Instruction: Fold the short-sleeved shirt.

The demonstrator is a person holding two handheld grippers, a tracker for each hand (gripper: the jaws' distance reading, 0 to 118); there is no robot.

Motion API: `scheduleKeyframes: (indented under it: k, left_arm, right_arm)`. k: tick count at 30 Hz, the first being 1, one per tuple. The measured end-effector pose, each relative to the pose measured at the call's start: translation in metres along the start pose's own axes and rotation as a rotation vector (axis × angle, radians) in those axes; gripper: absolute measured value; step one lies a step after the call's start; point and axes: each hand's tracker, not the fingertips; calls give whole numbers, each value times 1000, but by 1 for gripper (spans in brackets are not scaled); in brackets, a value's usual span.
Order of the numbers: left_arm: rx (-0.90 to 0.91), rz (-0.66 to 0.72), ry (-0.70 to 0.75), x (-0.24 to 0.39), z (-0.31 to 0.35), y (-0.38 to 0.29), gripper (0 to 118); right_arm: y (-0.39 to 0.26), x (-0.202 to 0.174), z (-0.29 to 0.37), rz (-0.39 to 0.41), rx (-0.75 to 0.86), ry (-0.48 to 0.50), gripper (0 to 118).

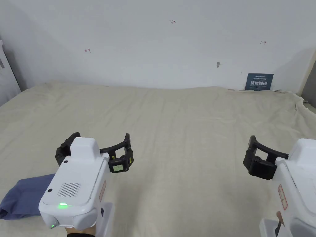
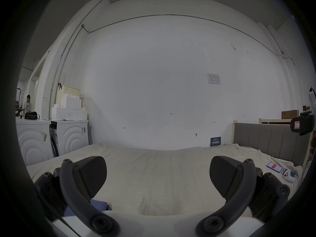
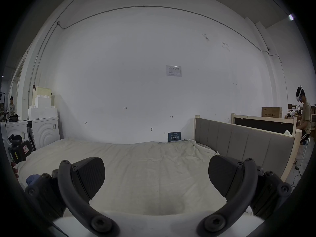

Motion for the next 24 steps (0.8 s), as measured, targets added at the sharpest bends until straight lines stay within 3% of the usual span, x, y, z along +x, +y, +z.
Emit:
scheduleKeyframes:
  k: [24]
  left_arm:
    - [6,-10,-3,1,1,2,118]
  right_arm:
    - [3,-3,4,2,-3,7,118]
